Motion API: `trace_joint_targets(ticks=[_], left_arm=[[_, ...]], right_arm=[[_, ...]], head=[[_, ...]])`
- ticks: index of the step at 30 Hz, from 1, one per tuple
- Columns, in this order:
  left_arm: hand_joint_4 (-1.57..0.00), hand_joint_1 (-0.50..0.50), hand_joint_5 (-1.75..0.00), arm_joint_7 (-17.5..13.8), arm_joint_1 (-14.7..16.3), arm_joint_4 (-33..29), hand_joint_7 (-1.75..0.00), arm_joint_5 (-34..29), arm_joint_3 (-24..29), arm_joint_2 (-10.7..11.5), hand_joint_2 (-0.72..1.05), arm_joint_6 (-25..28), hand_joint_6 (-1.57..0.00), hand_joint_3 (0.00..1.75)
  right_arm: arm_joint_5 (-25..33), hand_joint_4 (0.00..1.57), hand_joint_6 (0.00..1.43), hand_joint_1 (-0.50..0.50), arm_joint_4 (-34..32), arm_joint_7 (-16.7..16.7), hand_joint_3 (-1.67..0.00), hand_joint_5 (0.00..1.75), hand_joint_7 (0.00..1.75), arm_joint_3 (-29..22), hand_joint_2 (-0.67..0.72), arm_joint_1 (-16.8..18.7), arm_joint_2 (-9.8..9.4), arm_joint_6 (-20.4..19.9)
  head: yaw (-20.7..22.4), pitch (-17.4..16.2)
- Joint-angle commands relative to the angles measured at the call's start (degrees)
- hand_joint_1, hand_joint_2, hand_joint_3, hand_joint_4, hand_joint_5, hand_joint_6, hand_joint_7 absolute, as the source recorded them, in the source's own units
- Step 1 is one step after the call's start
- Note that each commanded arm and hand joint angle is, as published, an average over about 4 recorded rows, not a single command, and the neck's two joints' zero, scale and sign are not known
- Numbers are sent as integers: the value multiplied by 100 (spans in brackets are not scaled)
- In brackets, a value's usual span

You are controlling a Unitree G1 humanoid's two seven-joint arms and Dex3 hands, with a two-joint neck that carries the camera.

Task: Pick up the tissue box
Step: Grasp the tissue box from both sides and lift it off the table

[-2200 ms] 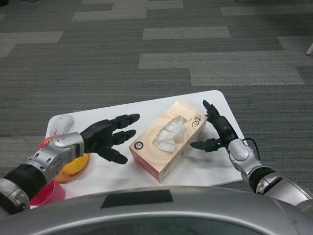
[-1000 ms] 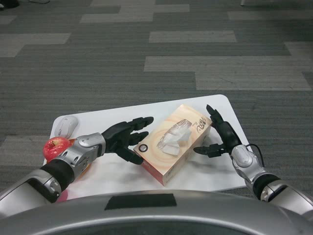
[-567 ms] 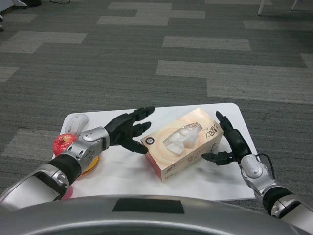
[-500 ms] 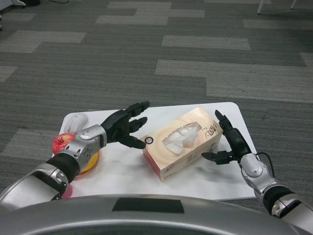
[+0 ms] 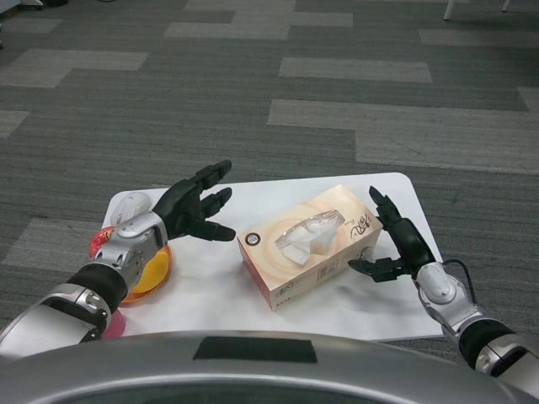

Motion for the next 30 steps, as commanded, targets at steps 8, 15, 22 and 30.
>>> trace_joint_targets(ticks=[8, 15, 22, 30], left_arm=[[0, 50, 0, -61, -59, 92, 0, 166, -934, 423, 105, -11, 0, 17], [0, 50, 0, -76, -365, 303, 0, 610, -1643, 425, 105, 11, 0, 17], [0, 50, 0, -54, -608, 691, 0, 1129, -1848, 273, 105, -8, 0, 17], [0, 50, 0, 109, -731, 1157, 0, 1274, -1696, -28, 105, -158, 0, 17]], right_arm=[[68, 14, 0, 4, -78, 71, -63, 87, 0, -6, -35, 82, -37, 5], [68, 14, 0, 4, -126, 71, -63, 87, 0, 42, -38, 69, -41, 9], [92, 21, 0, 4, -293, 71, -63, 97, 0, 126, -40, 80, -59, 13], [151, 39, 0, 0, -579, 71, -63, 107, 0, 196, -41, 178, -105, 22]], head=[[-31, -91], [-36, -119], [-47, -144], [-38, -160]])
